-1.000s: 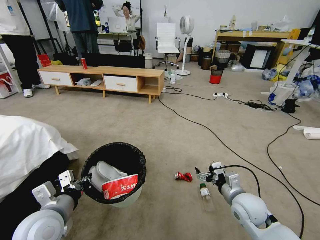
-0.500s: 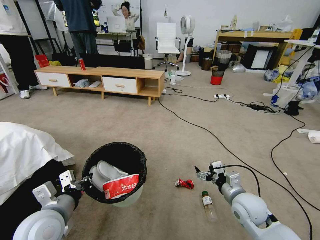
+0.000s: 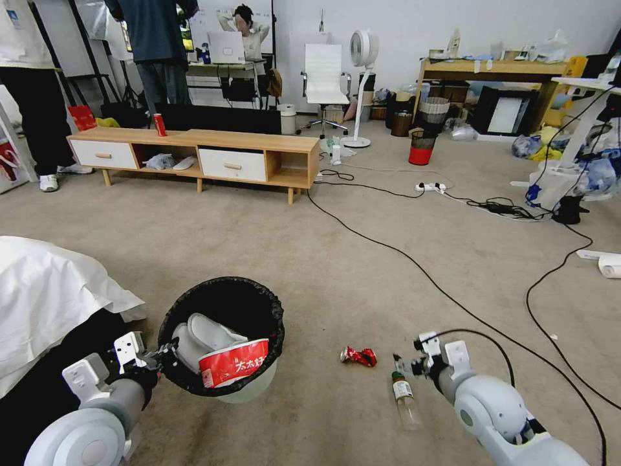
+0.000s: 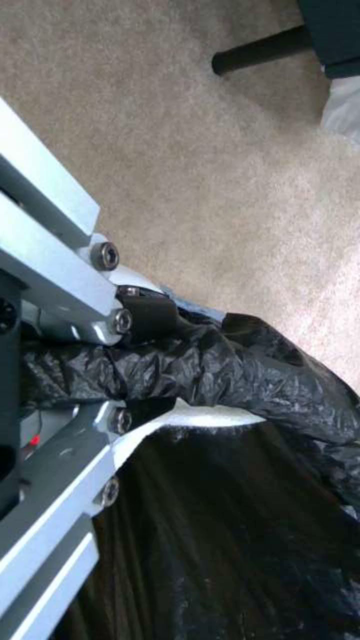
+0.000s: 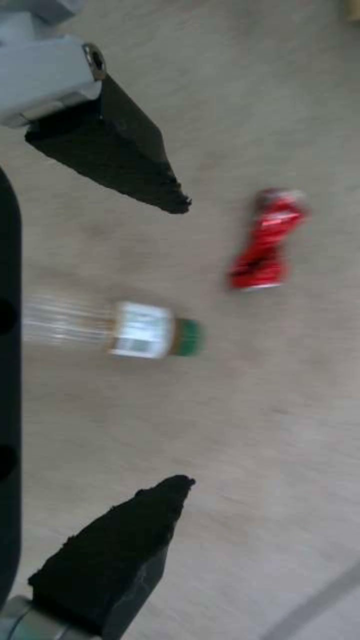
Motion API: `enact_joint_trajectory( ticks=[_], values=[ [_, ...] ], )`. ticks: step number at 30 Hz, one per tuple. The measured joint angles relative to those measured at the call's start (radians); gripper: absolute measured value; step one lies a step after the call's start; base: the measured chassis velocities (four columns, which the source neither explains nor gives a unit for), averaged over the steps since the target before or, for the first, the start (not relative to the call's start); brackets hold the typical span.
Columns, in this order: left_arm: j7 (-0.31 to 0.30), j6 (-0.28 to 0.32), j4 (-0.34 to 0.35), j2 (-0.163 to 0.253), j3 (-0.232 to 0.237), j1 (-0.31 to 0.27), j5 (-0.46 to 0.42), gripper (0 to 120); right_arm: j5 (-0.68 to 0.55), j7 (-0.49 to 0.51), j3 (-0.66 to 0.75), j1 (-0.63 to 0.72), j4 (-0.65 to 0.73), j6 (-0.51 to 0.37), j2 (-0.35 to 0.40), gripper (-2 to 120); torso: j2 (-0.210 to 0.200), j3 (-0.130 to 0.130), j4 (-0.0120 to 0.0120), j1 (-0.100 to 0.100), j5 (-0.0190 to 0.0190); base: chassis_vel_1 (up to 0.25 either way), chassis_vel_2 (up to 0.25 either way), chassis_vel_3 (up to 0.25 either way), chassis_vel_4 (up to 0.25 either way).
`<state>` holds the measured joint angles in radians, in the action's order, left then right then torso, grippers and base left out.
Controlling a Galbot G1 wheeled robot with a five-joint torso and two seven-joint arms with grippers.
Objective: Pick up the trash bin and place the garbage on the floor into it.
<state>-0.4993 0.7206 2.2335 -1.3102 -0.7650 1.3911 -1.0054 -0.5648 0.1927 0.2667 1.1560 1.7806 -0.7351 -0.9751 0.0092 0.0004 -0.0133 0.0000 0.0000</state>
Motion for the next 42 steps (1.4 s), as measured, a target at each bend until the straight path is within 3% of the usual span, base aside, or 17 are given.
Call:
enact_joint_trajectory(
  ticks=[2, 18, 24, 36, 42],
  values=[
    [0.000, 0.000, -0.001, 0.002, -0.001, 0.001, -0.001, 3, 0.009, -0.034, -0.019, 0.006, -0.082, -0.009, -0.011, 100, 0.000, 0.000, 0.0000, 0.000, 0.0001, 0.000, 0.000, 0.000, 0.000],
    [0.002, 0.000, 0.000, -0.003, 0.001, 0.004, -0.001, 3, 0.012, -0.078, -0.151, -0.107, -0.288, 0.044, -0.071, 100, 0.000, 0.000, 0.0001, 0.000, -0.0001, 0.000, 0.000, 0.000, 0.000],
    [0.010, 0.000, 0.005, -0.002, -0.002, 0.018, 0.002, 3, 0.026, -0.108, -0.187, -0.179, -0.404, 0.101, -0.166, 100, 0.000, 0.000, 0.0005, 0.000, 0.0000, 0.000, 0.000, 0.000, 0.000],
    [0.014, -0.003, 0.006, -0.005, -0.006, 0.025, 0.006, 3, 0.061, -0.159, -0.175, -0.221, -0.539, 0.192, -0.208, 100, 0.000, 0.000, 0.0001, 0.000, 0.0000, 0.000, 0.000, 0.000, 0.000],
    [0.015, -0.005, 0.002, -0.001, -0.008, 0.026, 0.007, 3, 0.065, -0.163, -0.144, -0.213, -0.540, 0.200, -0.177, 100, 0.000, 0.000, 0.0002, 0.000, 0.0000, 0.000, 0.000, 0.000, 0.000]
  ],
)
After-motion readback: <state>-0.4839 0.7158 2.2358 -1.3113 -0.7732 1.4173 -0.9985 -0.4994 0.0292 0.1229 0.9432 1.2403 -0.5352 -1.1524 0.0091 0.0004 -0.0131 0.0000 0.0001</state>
